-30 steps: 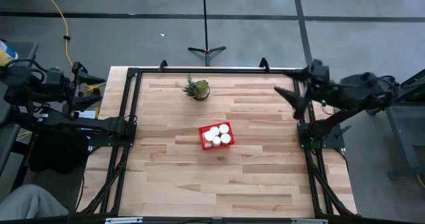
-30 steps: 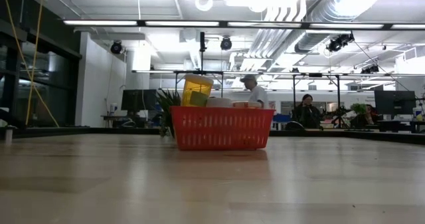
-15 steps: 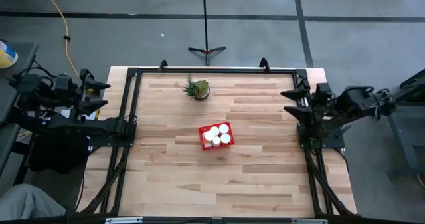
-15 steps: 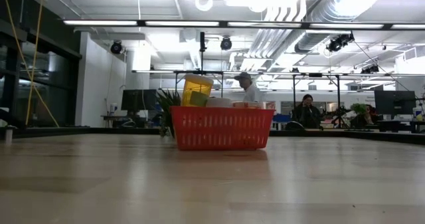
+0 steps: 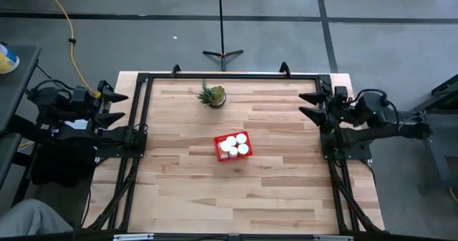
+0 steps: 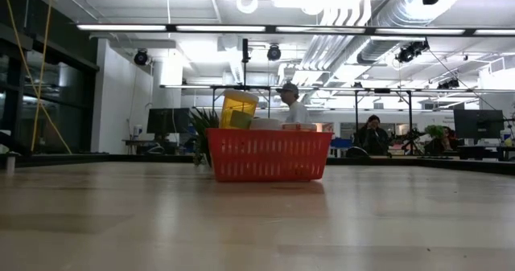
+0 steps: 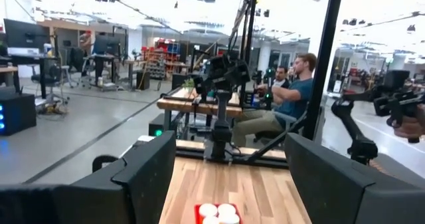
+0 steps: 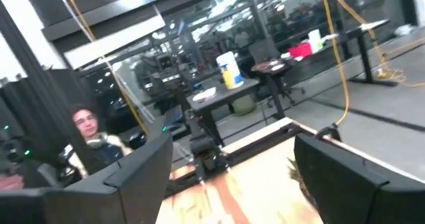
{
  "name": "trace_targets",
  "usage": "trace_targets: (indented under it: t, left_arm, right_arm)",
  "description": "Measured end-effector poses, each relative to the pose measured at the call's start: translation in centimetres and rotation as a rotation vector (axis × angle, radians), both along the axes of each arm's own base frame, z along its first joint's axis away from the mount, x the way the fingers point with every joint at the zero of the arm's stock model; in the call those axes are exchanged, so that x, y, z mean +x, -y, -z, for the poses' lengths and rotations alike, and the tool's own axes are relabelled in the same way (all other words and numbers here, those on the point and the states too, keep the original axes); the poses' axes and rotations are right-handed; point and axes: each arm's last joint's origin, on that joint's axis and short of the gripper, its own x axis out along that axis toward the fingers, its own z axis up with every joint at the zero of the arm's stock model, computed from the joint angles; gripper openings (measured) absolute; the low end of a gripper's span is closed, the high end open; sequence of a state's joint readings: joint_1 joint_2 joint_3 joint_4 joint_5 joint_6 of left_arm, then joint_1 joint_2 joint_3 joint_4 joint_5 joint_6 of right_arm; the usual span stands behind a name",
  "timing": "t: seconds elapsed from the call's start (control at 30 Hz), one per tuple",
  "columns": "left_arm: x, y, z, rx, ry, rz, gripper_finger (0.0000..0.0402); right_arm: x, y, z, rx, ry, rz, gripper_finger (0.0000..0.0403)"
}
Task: Pick and place pill bottles into a basket
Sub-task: Return to Home Position
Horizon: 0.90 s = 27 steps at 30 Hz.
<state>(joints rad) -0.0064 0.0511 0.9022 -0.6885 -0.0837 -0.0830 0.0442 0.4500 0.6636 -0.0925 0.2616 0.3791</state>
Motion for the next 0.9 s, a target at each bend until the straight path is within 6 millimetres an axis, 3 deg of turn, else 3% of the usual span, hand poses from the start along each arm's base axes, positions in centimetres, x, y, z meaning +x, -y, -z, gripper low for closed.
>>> trace_targets:
  t: [0.27,0.67,0.9]
  left_arm:
    - [0.7,0.1,0.7,0.000,-0.026,0.023,0.0317]
    - [2.1,0.1,1.5,-0.005,-0.022,0.026,0.0317]
    - [3.2,0.1,2.6,-0.014,-0.045,0.024,0.0317]
  right_arm:
    - [0.2,0.7,1.3,0.010,-0.061,-0.073,0.0305]
    - [-0.6,0.6,8.9,0.052,0.247,-0.119,0.0305]
    - [-1.6,0.5,10.3,0.056,0.294,-0.113,0.0305]
